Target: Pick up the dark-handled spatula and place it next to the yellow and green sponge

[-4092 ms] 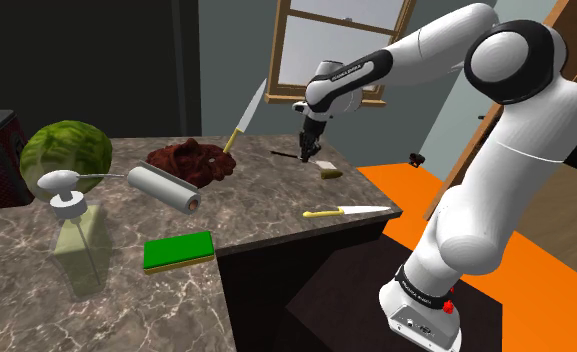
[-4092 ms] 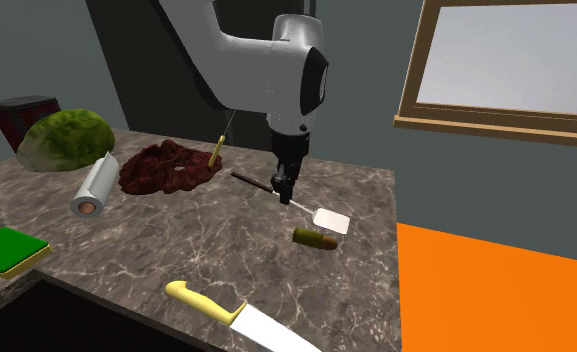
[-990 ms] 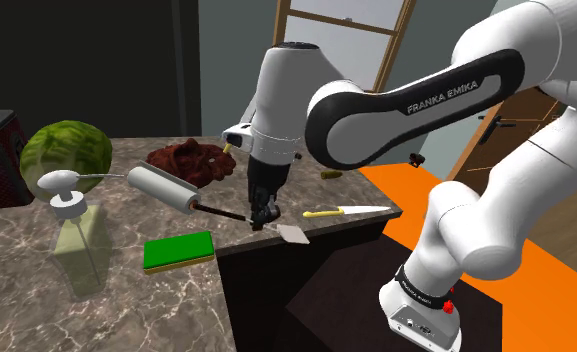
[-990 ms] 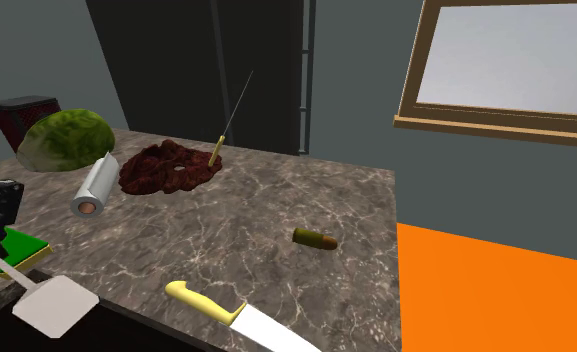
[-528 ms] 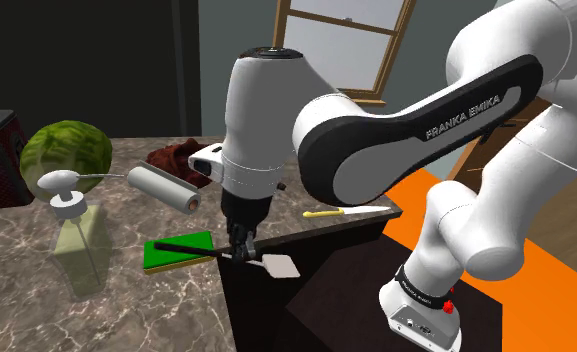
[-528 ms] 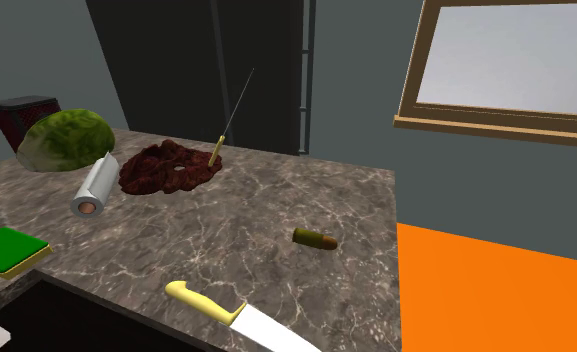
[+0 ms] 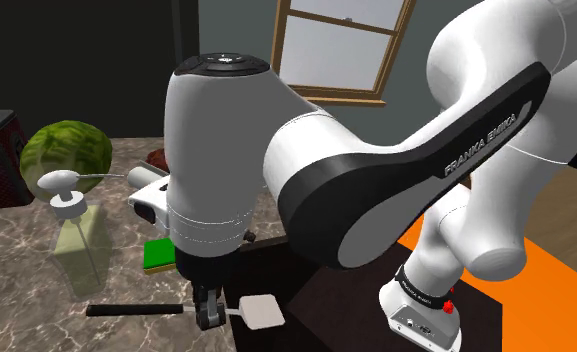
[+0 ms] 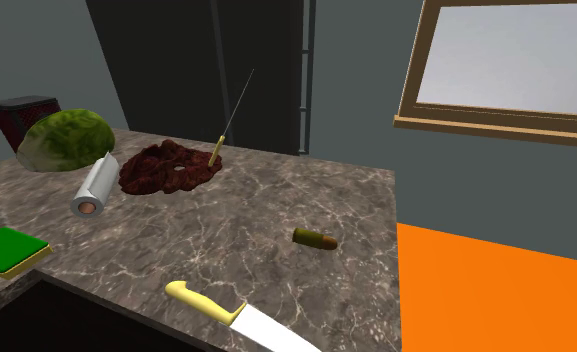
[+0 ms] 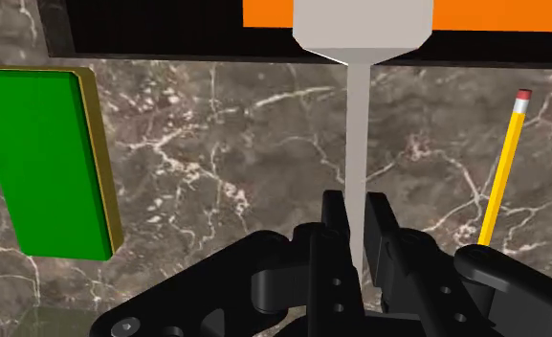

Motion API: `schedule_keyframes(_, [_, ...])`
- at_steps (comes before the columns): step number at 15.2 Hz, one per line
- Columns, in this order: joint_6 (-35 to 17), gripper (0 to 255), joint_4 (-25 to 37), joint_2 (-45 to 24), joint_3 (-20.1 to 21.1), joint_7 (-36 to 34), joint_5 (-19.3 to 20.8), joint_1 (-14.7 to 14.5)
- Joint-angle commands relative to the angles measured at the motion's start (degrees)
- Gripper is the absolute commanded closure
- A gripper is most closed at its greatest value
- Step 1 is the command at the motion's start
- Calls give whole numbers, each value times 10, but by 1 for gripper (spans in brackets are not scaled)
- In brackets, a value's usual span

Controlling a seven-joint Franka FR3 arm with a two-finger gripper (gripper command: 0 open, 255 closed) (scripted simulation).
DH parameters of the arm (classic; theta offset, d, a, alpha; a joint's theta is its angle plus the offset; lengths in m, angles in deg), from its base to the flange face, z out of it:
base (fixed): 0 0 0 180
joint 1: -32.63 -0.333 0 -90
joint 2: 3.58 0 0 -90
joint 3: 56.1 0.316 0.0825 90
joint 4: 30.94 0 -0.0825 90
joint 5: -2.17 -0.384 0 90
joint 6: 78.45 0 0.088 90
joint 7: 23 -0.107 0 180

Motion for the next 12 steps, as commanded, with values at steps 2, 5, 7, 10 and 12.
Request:
schedule_keyframes(2, [12,255,55,-48,20,-54,28,-19])
schedule_keyframes(5, [-10,255,41,-57,20,-58,33,-21])
schedule_keyframes(7, [-24,255,33,-64,19,-61,38,-21])
schedule_keyframes(10, [-46,255,21,-75,19,-66,45,-22])
schedule_keyframes(12, [-60,255,14,-83,18,-69,50,-23])
